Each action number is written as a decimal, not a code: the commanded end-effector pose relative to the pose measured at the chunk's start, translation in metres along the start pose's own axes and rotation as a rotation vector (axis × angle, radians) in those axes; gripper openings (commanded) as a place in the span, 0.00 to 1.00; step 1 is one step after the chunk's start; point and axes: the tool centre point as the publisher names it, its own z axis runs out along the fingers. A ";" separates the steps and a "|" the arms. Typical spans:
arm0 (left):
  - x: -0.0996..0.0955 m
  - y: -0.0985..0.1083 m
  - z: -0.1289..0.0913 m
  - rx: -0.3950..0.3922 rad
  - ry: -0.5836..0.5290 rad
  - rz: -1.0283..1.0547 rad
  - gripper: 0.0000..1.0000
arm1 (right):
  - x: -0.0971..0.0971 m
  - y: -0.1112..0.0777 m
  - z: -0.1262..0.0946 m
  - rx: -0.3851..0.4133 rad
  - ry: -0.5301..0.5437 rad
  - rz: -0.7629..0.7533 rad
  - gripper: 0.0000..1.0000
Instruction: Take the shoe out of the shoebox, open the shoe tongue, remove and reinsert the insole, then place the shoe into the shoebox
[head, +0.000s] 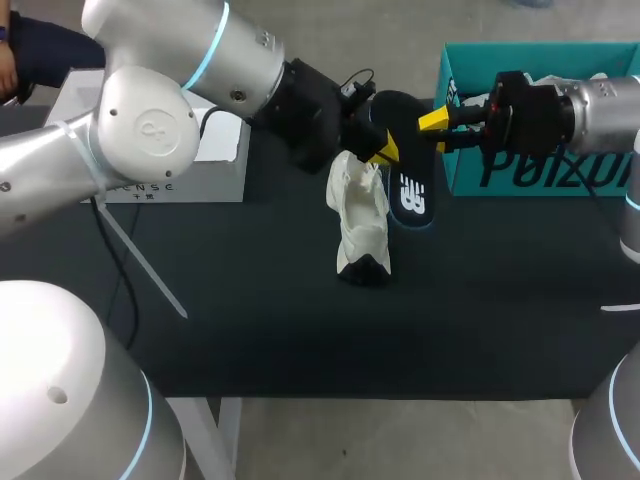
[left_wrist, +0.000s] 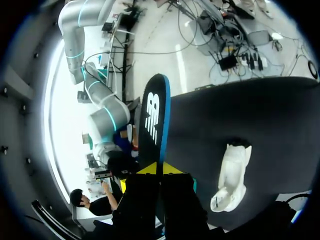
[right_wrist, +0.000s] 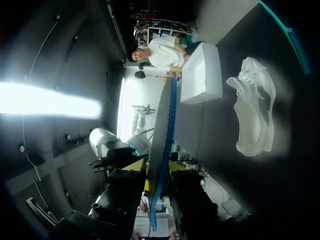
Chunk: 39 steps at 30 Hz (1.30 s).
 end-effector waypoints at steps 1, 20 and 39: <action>-0.005 0.003 0.010 -0.005 -0.001 -0.003 0.00 | -0.004 -0.001 0.002 0.002 0.001 0.004 0.05; 0.012 -0.001 -0.020 -0.022 0.243 -0.102 1.00 | -0.015 0.003 0.002 0.003 -0.006 0.012 0.00; -0.004 0.025 -0.058 0.024 0.668 -0.208 1.00 | -0.040 0.003 0.004 -0.017 -0.032 0.043 0.00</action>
